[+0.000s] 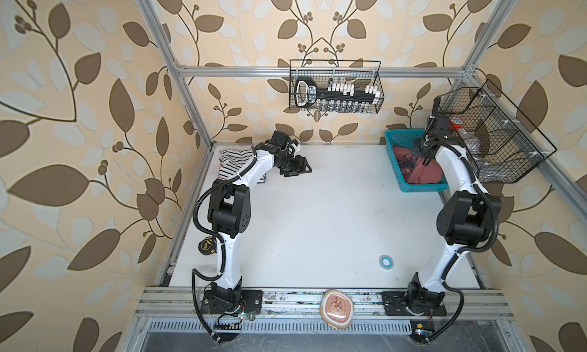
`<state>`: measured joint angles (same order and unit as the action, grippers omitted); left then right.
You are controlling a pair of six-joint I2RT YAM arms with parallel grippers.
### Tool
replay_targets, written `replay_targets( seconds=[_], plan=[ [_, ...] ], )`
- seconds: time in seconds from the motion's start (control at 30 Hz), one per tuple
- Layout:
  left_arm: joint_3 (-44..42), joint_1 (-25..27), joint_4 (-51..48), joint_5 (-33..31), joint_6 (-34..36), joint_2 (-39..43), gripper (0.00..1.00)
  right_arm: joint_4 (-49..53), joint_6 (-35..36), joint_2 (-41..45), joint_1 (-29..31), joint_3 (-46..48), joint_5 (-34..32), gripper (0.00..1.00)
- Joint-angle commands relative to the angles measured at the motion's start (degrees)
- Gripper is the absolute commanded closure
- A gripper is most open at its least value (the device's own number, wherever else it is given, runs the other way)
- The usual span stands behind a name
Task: Fold and stack the tank tops
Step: 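Grasp the pink garment in the teal basket with the right gripper while the left withdraws, then lift the pink garment out of the basket with the right gripper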
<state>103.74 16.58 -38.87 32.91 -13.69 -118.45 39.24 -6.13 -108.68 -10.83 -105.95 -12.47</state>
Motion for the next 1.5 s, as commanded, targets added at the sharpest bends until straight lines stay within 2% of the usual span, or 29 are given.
replay_targets(
  seconds=[0.0, 0.2, 0.53, 0.7, 0.87, 1.03, 1.17, 1.23, 1.33, 1.4, 1.47],
  plan=[
    [-0.32, 0.47, 0.53, 1.46, 0.35, 4.67, 0.33, -3.24, 0.87, 5.42, 0.85, 1.18, 2.53, 1.00],
    [-0.80, 0.43, 1.14, 1.45, -0.01, 6.25, 0.33, -8.07, 0.44, 15.76, 3.07, -0.08, 4.82, 1.00],
    [-4.78, 0.47, 3.63, 0.30, -1.13, 11.73, 0.33, -9.91, -0.12, 26.26, 8.28, -7.27, 12.44, 1.00],
    [-6.87, 0.47, 4.14, -1.54, -1.21, 15.16, 0.33, -9.53, -0.90, 29.00, 12.46, -9.19, 15.26, 1.00],
    [-8.54, 0.47, 3.74, -3.82, -1.02, 18.48, 0.33, -4.17, -0.88, 28.26, 18.06, -7.67, 16.45, 1.00],
    [-10.05, 0.47, 1.61, -7.68, -0.19, 21.66, 0.32, -1.50, -3.06, 24.24, 24.61, 2.22, 21.20, 1.00],
    [-12.24, 0.47, 1.61, -8.90, -0.18, 23.74, 0.32, -3.97, -5.55, 16.24, 29.99, 9.55, 28.86, 1.00],
    [-13.14, 0.47, 1.52, -9.47, -0.23, 24.44, 0.31, -5.60, -6.85, 10.06, 31.79, 10.21, 31.95, 1.00],
    [-14.05, 0.47, 1.34, -9.88, -0.41, 25.05, 0.31, -5.79, -7.69, -0.78, 33.73, 5.84, 35.89, 0.99],
    [-14.58, 0.47, 1.51, -9.51, -0.91, 25.46, 0.32, -4.46, -7.97, -8.06, 34.31, 0.62, 37.60, 0.79],
    [-14.98, 0.47, 1.69, -8.10, -1.36, 25.60, 0.32, -4.47, -8.68, -11.68, 34.42, -2.71, 38.91, 0.62]
  ],
)
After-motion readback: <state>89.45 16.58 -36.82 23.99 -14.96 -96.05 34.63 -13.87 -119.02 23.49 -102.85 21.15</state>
